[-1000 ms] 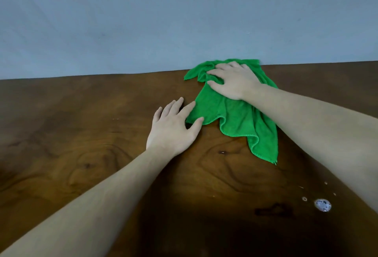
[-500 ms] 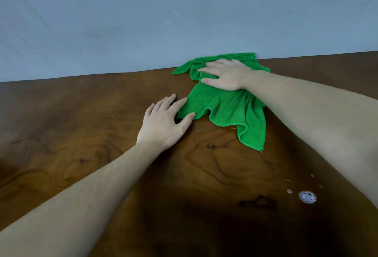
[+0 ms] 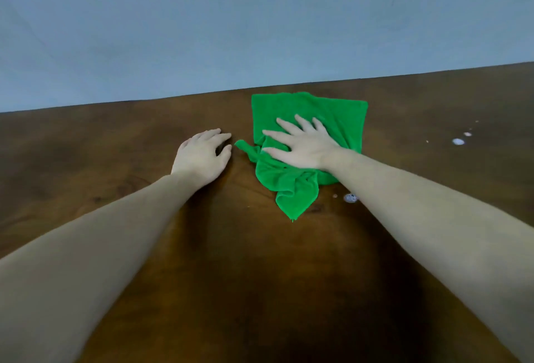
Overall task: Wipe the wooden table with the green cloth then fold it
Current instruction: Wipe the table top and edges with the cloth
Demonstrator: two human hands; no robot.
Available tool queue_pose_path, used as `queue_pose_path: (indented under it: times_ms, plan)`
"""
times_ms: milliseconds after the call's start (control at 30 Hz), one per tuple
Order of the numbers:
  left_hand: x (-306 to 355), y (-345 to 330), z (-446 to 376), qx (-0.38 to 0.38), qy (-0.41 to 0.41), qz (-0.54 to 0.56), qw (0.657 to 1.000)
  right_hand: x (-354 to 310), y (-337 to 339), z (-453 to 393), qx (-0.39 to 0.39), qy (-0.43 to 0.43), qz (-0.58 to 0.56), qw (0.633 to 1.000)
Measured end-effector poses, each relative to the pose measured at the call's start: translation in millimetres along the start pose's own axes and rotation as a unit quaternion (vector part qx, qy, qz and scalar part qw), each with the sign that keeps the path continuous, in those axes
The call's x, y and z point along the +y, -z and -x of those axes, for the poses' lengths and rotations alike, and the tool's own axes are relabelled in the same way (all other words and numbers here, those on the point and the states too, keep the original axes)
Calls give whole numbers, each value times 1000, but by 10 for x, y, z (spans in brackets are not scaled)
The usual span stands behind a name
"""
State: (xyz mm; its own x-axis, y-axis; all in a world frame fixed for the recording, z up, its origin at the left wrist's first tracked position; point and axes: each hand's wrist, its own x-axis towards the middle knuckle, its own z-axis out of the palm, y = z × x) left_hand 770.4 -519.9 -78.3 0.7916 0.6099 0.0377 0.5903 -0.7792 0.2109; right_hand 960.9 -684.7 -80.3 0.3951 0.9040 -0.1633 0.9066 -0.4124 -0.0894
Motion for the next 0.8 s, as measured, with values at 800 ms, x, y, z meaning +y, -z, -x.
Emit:
queue_pose_path:
  times_ms: [800]
  plan:
    - [386, -89, 2629, -31, -137, -30, 990, -712, -429, 2479, -1, -125, 3, 992]
